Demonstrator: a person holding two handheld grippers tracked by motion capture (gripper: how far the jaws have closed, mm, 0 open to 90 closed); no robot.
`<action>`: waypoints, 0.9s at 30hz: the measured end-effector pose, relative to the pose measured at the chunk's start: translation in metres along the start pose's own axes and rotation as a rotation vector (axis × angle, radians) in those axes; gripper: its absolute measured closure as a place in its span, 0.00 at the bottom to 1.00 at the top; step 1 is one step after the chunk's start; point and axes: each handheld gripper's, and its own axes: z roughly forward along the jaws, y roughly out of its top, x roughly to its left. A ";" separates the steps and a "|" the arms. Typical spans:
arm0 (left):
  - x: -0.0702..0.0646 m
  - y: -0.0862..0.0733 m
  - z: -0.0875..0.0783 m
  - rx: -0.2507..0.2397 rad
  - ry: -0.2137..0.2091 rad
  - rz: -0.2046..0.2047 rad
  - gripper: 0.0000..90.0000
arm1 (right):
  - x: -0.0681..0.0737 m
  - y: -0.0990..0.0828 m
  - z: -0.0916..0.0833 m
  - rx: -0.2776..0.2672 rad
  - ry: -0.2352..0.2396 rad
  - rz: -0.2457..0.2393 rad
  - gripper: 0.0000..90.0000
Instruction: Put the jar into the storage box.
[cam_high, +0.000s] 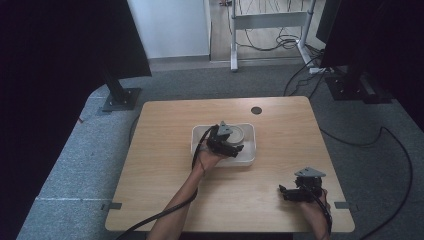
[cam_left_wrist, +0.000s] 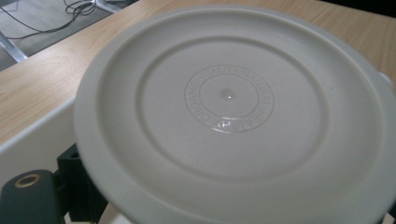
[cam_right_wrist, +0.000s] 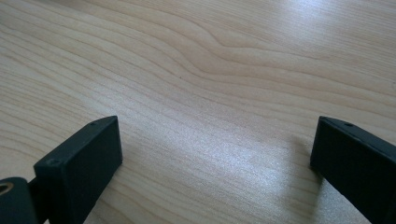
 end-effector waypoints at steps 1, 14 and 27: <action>0.001 0.001 0.001 0.001 -0.007 -0.008 0.11 | 0.000 0.000 0.000 0.000 0.000 0.000 0.02; 0.009 -0.001 0.021 0.082 0.000 0.018 0.11 | 0.000 0.000 0.000 0.000 0.001 -0.001 0.02; 0.011 -0.004 0.035 0.131 -0.034 0.016 0.11 | -0.001 0.000 0.000 -0.001 0.002 -0.002 0.02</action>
